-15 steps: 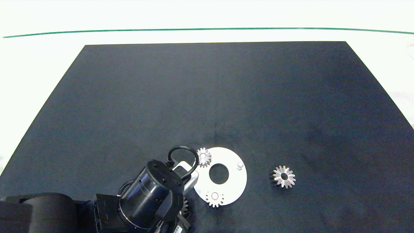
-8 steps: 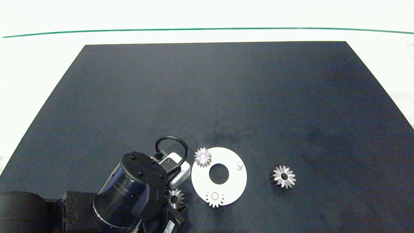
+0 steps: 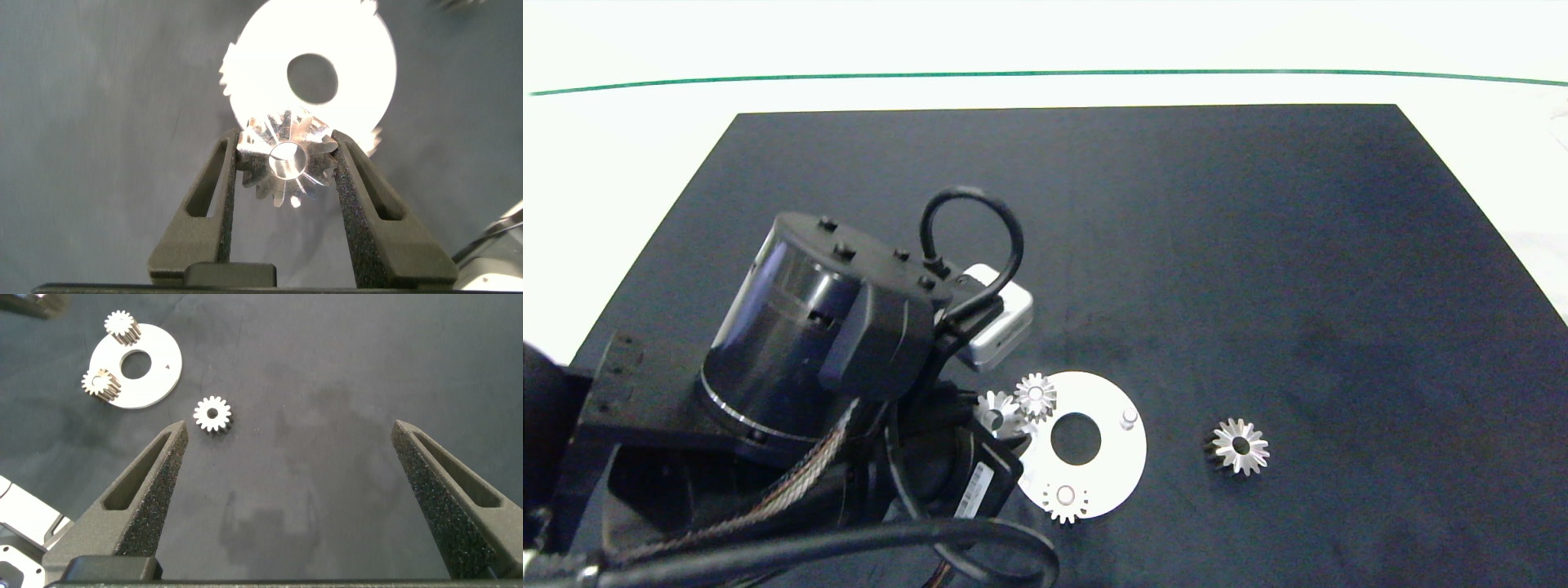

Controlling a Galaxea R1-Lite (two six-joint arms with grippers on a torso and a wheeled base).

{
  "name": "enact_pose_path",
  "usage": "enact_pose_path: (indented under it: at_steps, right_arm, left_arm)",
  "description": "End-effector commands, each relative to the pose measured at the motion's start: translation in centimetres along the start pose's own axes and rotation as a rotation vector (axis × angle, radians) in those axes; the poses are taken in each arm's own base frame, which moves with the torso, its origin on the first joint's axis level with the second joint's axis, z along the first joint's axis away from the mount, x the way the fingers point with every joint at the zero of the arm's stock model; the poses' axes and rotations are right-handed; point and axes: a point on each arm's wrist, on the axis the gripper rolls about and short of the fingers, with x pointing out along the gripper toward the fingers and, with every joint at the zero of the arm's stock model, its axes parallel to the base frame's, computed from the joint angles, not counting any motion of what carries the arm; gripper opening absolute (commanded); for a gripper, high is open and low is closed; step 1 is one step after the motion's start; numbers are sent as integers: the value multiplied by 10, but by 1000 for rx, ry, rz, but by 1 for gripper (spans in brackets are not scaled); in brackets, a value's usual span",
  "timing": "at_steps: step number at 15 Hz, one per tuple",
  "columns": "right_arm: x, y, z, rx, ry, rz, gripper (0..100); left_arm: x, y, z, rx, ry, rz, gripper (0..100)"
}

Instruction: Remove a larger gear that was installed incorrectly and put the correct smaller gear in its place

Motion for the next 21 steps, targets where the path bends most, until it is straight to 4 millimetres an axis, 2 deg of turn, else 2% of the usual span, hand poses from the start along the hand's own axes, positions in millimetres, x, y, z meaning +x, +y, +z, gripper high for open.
enact_pose_path:
  at_steps: [1,5,10,14,16,21]
  right_arm:
    - [-2,0,0,-13,-6,-1,100]
    - [-3,0,0,-17,-10,-2,100]
    - [-4,-1,0,-16,-13,-2,100]
    - [-5,-1,0,-16,-18,-1,100]
    - [-5,-1,0,-16,-20,-1,100]
    - [-6,-1,0,-16,-20,-1,100]
  left_arm:
    - [24,-28,25,54,32,-45,31]
    - [57,-49,37,83,71,-56,31]
    - [74,-79,55,119,72,-97,31]
    - [83,-86,67,131,86,-90,31]
    - [94,-85,67,174,97,-50,31]
    - [104,-78,64,218,117,49,31]
